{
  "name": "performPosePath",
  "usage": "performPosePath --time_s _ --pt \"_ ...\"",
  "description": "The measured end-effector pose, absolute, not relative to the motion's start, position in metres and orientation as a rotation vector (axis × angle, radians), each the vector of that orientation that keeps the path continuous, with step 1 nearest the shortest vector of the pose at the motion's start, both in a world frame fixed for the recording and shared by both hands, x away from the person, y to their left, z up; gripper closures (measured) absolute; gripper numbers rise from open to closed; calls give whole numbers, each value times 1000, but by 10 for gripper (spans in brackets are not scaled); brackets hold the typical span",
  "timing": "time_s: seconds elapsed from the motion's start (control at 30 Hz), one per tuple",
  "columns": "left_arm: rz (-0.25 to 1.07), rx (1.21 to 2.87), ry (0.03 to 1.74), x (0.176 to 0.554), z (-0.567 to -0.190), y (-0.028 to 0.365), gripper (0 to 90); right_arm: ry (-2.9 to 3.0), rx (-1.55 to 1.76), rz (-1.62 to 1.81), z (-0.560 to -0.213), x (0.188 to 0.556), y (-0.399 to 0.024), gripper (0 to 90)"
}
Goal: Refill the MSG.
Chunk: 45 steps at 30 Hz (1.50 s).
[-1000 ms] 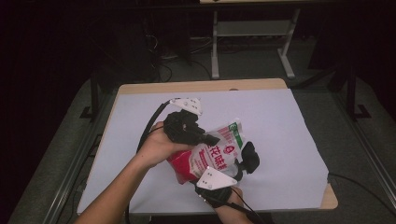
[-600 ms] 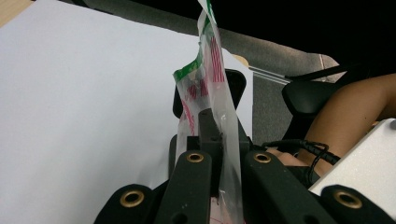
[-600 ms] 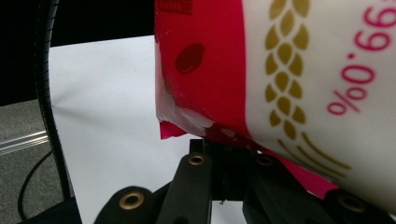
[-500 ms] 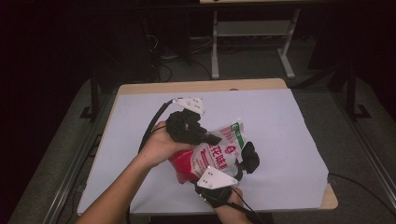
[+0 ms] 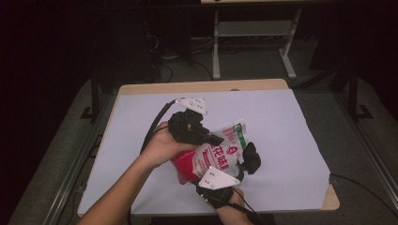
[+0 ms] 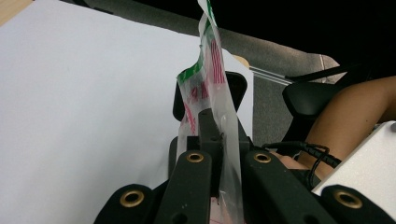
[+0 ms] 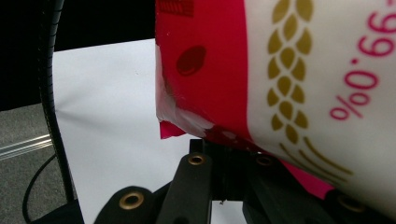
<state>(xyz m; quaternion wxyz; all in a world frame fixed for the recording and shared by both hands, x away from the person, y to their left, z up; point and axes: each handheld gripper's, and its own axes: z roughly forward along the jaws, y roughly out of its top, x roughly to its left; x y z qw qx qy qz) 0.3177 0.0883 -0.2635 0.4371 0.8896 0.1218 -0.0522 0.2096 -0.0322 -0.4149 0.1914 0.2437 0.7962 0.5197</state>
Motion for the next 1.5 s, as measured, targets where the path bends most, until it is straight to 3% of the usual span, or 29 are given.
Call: performPosePath --time_s 1.5 --pt "-128 2219 297 318 -263 85 900 2235 680 1477 -415 210 -32 900"
